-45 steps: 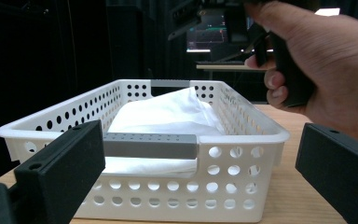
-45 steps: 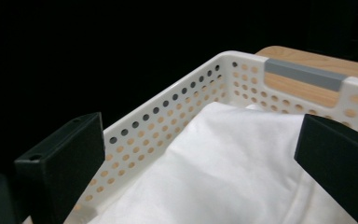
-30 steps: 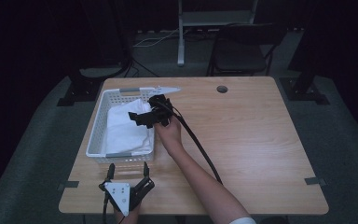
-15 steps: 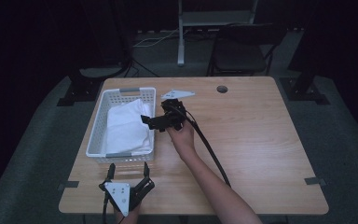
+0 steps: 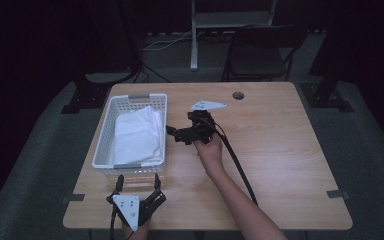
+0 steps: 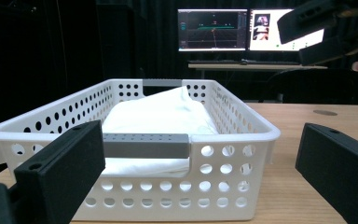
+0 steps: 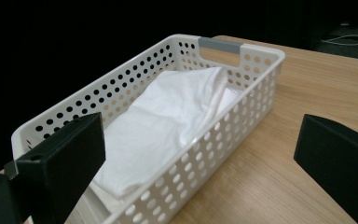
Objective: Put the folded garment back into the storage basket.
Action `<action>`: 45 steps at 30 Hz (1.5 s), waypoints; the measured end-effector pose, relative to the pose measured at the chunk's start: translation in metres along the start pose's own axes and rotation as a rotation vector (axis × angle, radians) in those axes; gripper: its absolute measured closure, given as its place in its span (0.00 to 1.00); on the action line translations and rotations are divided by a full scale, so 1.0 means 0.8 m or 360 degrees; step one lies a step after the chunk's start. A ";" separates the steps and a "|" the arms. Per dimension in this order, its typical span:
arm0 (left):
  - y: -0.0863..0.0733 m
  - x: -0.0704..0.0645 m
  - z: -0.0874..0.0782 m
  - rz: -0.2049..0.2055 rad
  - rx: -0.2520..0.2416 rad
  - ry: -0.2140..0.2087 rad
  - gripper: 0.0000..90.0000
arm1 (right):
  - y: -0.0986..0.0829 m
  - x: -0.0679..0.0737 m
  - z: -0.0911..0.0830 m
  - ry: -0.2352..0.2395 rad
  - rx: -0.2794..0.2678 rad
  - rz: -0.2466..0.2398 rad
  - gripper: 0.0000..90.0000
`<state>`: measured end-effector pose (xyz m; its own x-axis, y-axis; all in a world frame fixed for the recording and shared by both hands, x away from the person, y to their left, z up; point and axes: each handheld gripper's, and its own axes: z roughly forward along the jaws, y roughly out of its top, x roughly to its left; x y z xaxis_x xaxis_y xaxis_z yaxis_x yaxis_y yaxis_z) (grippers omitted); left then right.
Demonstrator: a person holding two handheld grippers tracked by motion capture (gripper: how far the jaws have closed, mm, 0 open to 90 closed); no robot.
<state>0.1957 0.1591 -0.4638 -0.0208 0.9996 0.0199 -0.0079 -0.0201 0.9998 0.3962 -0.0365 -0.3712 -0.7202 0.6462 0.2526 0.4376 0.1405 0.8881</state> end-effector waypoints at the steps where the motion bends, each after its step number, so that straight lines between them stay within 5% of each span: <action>1: 0.000 0.000 0.000 0.0000 0.0001 0.0000 0.02 | -0.002 -0.002 -0.003 -0.0009 0.0000 0.0005 0.02; 23: 0.000 0.000 0.001 0.0002 0.0004 -0.0022 0.02 | -0.039 -0.021 -0.081 -0.0116 -0.0052 0.0002 0.02; 45: 0.000 0.001 0.001 0.0002 0.0003 -0.0032 0.02 | -0.110 -0.041 -0.167 -0.0265 -0.0025 0.0037 0.02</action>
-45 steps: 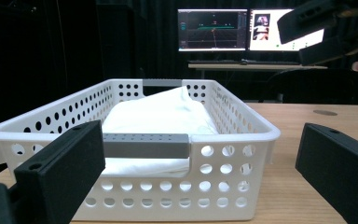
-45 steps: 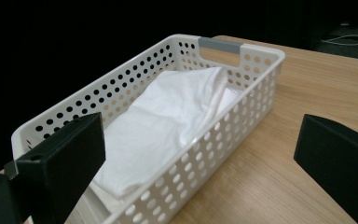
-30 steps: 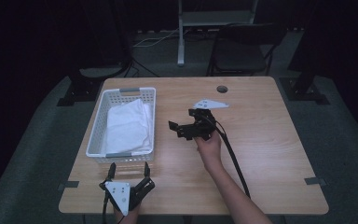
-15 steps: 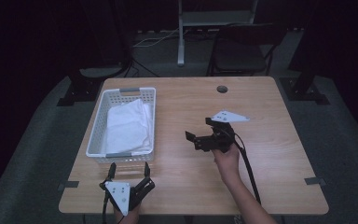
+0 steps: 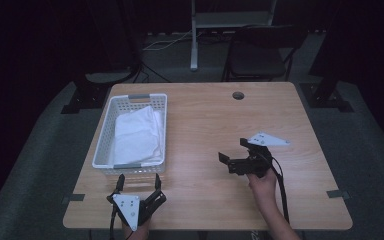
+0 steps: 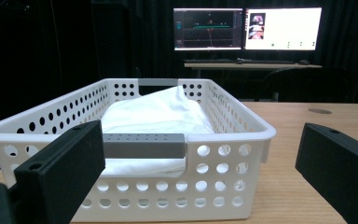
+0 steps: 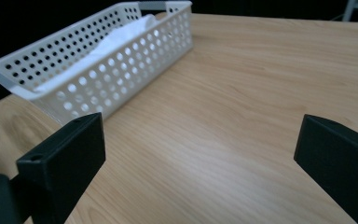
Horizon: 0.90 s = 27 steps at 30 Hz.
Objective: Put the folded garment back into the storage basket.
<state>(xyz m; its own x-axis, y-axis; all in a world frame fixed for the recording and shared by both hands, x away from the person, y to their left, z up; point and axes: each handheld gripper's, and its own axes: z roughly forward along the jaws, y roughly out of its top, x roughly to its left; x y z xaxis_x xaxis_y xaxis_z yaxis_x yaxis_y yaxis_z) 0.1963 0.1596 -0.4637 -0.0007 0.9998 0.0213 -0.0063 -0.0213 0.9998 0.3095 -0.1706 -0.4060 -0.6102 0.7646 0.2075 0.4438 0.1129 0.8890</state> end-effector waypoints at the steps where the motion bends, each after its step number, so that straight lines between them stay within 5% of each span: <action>1: 0.000 0.000 0.000 0.0000 0.0000 0.0000 0.02 | -0.002 -0.001 -0.003 -0.0005 0.0001 0.0001 0.02; 15: 0.000 0.000 0.000 0.0000 -0.0002 0.0000 0.02 | -0.036 -0.024 -0.045 -0.0148 0.0022 0.0001 0.02; 27: 0.000 0.000 0.000 0.0000 -0.0001 -0.0001 0.02 | -0.076 -0.059 -0.081 -0.0307 0.0005 0.0114 0.02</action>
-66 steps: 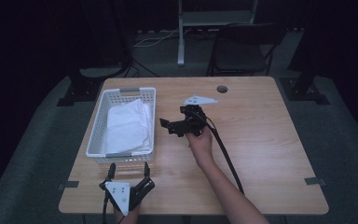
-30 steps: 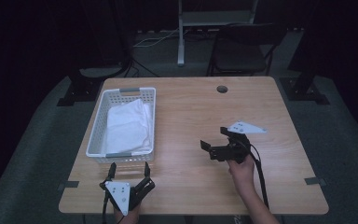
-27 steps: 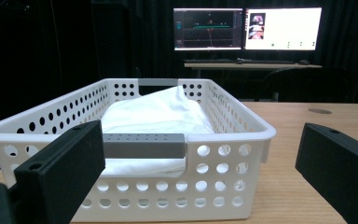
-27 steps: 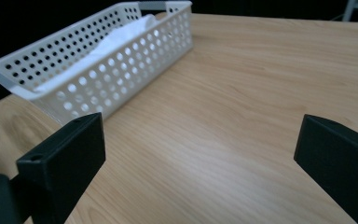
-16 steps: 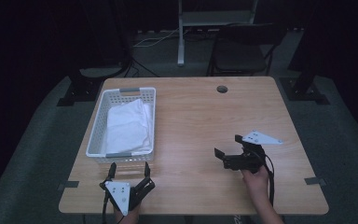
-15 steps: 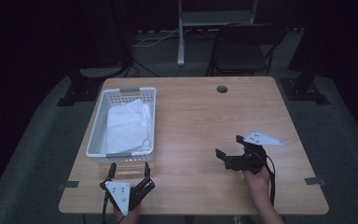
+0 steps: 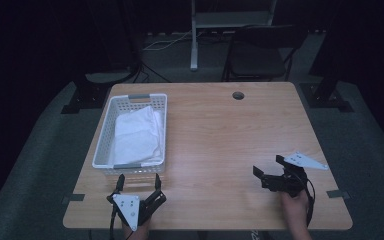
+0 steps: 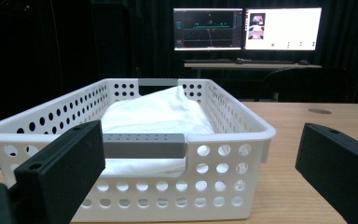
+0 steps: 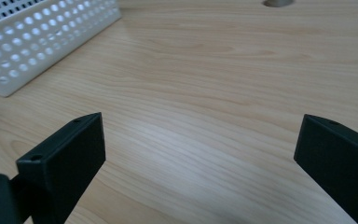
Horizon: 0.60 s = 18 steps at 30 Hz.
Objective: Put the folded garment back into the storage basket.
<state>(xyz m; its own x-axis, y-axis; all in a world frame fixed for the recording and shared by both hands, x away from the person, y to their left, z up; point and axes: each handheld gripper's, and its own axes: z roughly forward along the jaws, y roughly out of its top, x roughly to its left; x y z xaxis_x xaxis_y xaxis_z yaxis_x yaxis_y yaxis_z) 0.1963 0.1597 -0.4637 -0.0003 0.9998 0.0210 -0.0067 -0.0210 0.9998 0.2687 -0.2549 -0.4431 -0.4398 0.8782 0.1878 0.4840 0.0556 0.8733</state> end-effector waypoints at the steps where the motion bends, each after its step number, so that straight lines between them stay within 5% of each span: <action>1: 0.000 0.000 0.000 0.0000 0.0000 0.0000 0.02 | -0.002 -0.002 -0.003 -0.0008 -0.0010 0.0011 0.02; 18: 0.000 0.000 -0.001 -0.0004 -0.0015 -0.0010 0.02 | -0.026 -0.016 -0.030 -0.0128 -0.0041 0.0060 0.02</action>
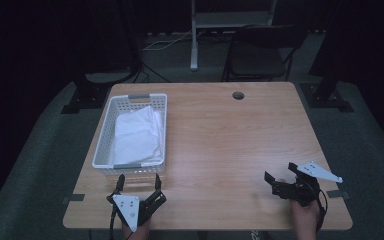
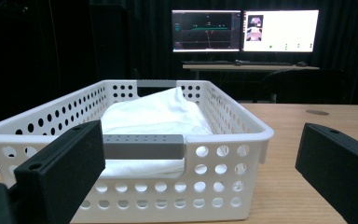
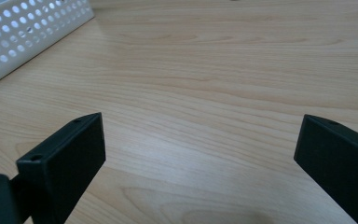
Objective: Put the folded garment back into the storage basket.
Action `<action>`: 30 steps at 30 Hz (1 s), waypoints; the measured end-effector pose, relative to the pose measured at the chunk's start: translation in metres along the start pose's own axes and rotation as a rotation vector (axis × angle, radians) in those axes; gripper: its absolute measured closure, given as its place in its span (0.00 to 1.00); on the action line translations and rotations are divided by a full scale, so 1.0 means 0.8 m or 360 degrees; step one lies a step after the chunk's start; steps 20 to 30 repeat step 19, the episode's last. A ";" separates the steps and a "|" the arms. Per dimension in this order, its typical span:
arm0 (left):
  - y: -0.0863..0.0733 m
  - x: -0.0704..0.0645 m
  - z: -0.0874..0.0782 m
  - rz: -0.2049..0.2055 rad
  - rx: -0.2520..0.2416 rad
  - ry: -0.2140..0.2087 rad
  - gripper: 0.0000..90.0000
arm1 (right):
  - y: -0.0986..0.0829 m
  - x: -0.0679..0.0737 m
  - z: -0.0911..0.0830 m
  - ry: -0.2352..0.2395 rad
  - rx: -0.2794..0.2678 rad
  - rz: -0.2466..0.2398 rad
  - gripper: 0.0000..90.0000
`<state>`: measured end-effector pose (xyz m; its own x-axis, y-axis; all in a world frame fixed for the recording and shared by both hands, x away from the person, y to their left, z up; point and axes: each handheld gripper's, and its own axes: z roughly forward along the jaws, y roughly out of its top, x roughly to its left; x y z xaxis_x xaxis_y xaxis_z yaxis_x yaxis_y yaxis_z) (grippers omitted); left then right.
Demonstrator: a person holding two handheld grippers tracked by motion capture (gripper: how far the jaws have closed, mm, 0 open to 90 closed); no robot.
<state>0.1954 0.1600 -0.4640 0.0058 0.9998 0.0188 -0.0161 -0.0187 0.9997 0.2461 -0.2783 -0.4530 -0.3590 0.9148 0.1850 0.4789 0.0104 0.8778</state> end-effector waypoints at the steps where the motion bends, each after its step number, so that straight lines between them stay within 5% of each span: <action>1: 0.000 0.000 0.000 0.0000 -0.0003 0.0000 0.02 | -0.001 -0.001 -0.002 -0.0014 -0.0013 0.0005 0.02; 7: 0.000 0.000 -0.001 -0.0002 -0.0007 0.0000 0.02 | -0.008 -0.004 -0.014 -0.0079 -0.0102 0.0038 0.02; 12: 0.000 0.000 -0.001 -0.0001 -0.0010 -0.0001 0.02 | -0.010 0.001 -0.019 -0.0251 -0.0167 0.0022 0.02; 30: 0.000 0.000 -0.001 -0.0001 -0.0009 -0.0001 0.02 | -0.010 0.000 -0.015 -0.0202 -0.0155 0.0025 0.02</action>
